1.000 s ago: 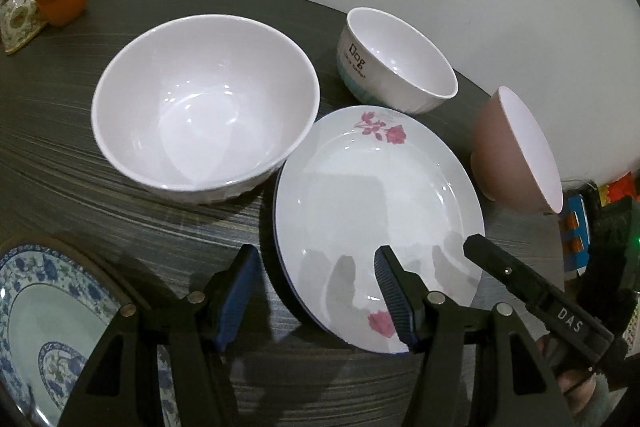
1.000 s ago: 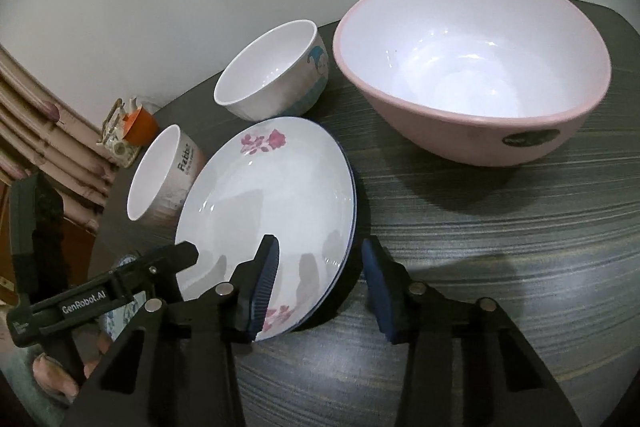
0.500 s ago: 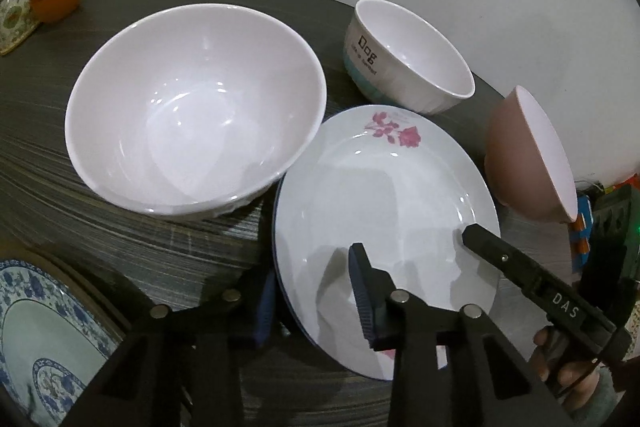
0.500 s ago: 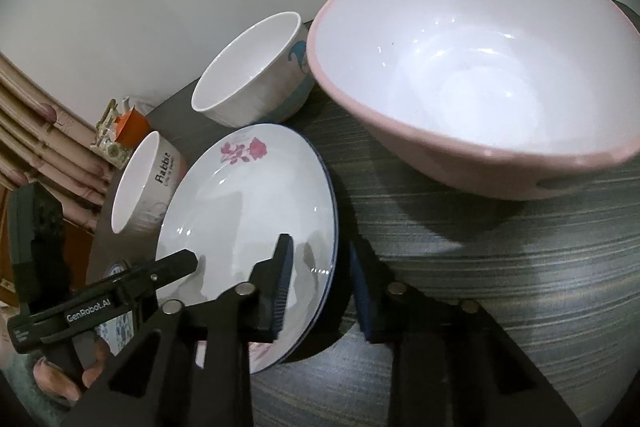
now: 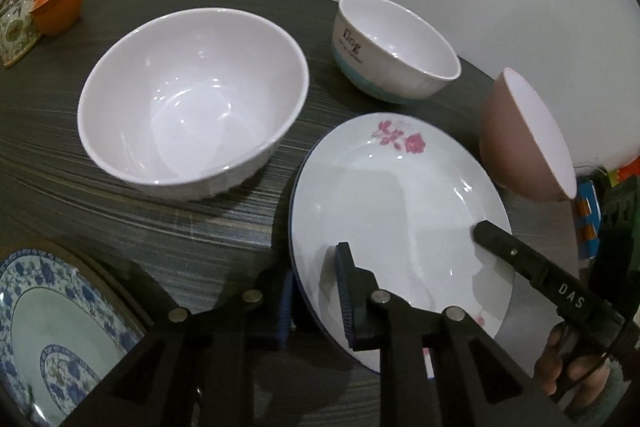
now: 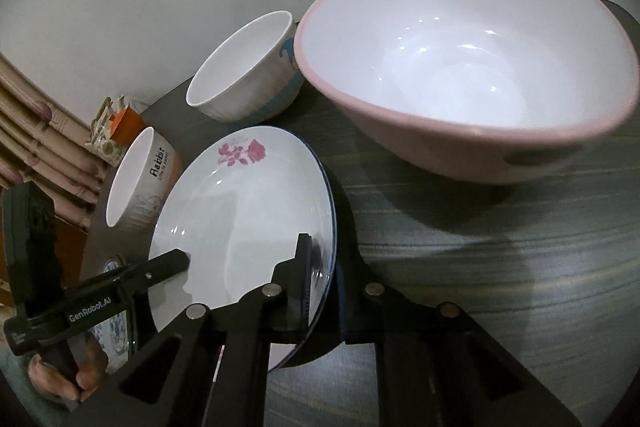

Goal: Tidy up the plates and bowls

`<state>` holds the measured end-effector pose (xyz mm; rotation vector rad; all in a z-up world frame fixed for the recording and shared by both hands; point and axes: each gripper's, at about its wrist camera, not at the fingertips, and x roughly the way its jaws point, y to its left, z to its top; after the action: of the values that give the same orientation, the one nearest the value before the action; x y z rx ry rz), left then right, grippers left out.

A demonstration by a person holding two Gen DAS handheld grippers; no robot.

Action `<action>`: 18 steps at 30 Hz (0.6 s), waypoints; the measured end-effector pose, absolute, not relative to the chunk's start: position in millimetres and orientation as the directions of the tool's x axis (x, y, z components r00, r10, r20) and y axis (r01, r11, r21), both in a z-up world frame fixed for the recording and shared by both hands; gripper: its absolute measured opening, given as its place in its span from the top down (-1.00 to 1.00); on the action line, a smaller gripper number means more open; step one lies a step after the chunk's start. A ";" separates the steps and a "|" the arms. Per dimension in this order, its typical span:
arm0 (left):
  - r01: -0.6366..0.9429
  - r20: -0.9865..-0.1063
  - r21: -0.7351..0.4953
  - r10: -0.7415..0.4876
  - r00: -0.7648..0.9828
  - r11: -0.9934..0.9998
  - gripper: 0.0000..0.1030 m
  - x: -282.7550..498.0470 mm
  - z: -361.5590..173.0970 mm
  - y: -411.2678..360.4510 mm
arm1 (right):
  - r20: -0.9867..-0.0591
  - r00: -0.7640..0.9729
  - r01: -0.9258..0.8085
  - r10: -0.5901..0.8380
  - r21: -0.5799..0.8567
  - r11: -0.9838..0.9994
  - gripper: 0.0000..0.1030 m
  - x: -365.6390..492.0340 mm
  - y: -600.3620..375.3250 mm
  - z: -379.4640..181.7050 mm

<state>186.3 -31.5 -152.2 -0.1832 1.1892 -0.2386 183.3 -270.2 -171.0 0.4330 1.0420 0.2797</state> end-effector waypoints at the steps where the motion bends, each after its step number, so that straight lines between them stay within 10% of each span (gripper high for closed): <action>1: 0.091 -0.893 -0.264 -0.279 0.353 0.960 0.64 184.0 -150.7 -30.5 | -0.767 0.484 -0.016 0.420 0.472 0.881 0.79 181.1 -270.8 -169.2; 18: 0.102 -0.865 -0.272 -0.290 0.410 0.957 0.66 136.9 -113.0 -28.3 | -0.746 0.529 -0.028 0.405 0.461 0.887 0.79 141.9 -253.9 -133.4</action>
<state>136.9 -28.3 -113.0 -0.1872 1.1231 -0.2483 141.9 -253.9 -133.4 0.4232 0.9862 0.2676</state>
